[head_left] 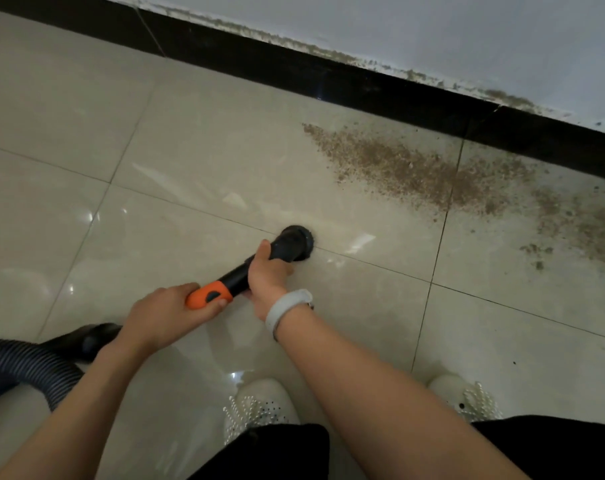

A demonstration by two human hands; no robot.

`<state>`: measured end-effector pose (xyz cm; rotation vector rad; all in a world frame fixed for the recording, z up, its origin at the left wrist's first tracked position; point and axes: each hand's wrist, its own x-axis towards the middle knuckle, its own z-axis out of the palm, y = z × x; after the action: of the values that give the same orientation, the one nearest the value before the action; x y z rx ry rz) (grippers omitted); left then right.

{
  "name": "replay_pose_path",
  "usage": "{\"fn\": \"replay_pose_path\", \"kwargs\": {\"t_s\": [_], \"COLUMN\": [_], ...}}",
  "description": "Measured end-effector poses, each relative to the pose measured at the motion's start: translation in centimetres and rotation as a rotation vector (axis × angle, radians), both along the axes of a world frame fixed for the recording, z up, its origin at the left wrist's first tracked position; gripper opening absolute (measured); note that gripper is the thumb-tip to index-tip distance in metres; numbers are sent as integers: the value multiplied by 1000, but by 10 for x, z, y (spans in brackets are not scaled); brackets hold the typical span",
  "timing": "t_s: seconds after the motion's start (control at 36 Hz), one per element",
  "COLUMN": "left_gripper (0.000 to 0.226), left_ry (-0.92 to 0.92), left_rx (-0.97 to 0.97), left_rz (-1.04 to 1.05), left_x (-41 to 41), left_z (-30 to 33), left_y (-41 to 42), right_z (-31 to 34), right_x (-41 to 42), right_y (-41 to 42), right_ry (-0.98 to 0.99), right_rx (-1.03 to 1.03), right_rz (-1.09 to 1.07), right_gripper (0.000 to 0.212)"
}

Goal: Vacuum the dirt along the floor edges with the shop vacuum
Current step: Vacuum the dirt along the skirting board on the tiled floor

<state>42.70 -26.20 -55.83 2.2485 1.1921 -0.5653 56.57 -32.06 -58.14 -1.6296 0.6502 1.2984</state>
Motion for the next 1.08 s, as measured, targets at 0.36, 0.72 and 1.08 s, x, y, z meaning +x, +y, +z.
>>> {"fn": "replay_pose_path", "kwargs": {"t_s": [0.36, 0.72, 1.08], "left_gripper": [54, 34, 68], "left_ry": [-126, -203, -340], "left_rx": [81, 81, 10], "left_rz": [-92, 114, 300], "left_x": [45, 36, 68], "left_z": [-7, -9, -13], "left_y": [-14, -12, 4], "right_z": [1, -2, 17], "right_x": [123, 49, 77], "right_y": [0, 12, 48], "right_ry": [-337, -52, -107], "right_rx": [-50, 372, 369], "right_rz": [2, -285, -3], "right_gripper": [59, 22, 34]}}
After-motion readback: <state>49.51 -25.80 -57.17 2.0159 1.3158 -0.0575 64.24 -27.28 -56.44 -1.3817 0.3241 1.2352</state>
